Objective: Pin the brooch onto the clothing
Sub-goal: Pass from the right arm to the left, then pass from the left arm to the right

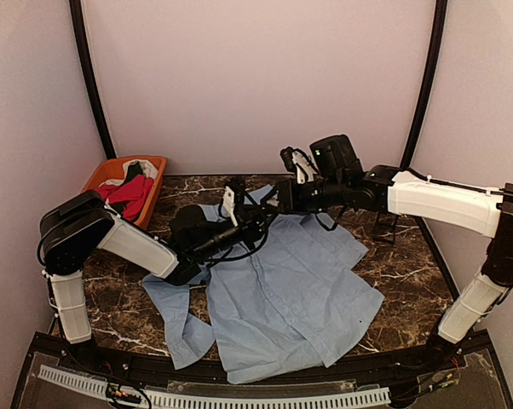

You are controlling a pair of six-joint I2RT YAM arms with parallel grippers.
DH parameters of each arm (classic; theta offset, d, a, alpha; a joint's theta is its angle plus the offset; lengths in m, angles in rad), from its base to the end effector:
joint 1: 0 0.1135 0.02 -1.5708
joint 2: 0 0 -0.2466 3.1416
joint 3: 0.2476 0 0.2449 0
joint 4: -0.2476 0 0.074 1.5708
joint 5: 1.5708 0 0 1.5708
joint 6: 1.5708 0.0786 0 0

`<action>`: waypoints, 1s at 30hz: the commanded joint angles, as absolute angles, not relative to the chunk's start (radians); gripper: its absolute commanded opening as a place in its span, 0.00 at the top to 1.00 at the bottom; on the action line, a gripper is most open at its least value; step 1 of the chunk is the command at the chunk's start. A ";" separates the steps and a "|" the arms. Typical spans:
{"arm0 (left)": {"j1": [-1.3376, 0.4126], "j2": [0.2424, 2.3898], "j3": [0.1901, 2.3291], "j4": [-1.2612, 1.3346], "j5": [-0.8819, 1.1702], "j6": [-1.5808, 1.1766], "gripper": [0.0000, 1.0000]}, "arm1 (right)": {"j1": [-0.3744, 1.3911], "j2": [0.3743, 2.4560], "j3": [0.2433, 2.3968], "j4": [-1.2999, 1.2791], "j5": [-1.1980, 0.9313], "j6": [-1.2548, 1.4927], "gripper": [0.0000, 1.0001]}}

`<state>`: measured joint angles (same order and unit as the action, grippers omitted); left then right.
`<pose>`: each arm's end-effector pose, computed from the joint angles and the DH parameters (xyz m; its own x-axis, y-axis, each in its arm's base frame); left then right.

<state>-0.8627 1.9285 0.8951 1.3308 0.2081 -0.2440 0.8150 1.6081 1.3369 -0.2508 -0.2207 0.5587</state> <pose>0.2632 -0.3324 0.2155 -0.0256 -0.3335 -0.9424 0.8919 0.4181 -0.1722 0.2650 0.3063 0.2790 -0.7354 -0.0261 -0.6772 -0.5312 0.6427 0.5520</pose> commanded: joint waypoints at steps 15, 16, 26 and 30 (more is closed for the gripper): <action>-0.867 1.891 0.887 1.625 0.188 -0.255 0.99 | 0.828 1.555 1.325 -0.236 -0.242 0.535 0.50; -0.867 1.886 0.883 1.625 0.189 -0.259 0.99 | 0.827 1.547 1.327 -0.239 -0.243 0.528 0.47; -0.867 1.788 0.825 1.521 0.284 -0.423 0.99 | 0.779 1.465 1.385 -0.357 -0.362 0.241 0.38; -0.868 1.702 0.820 1.335 0.433 -0.517 0.99 | 0.758 1.451 1.381 -0.435 -0.470 0.049 0.39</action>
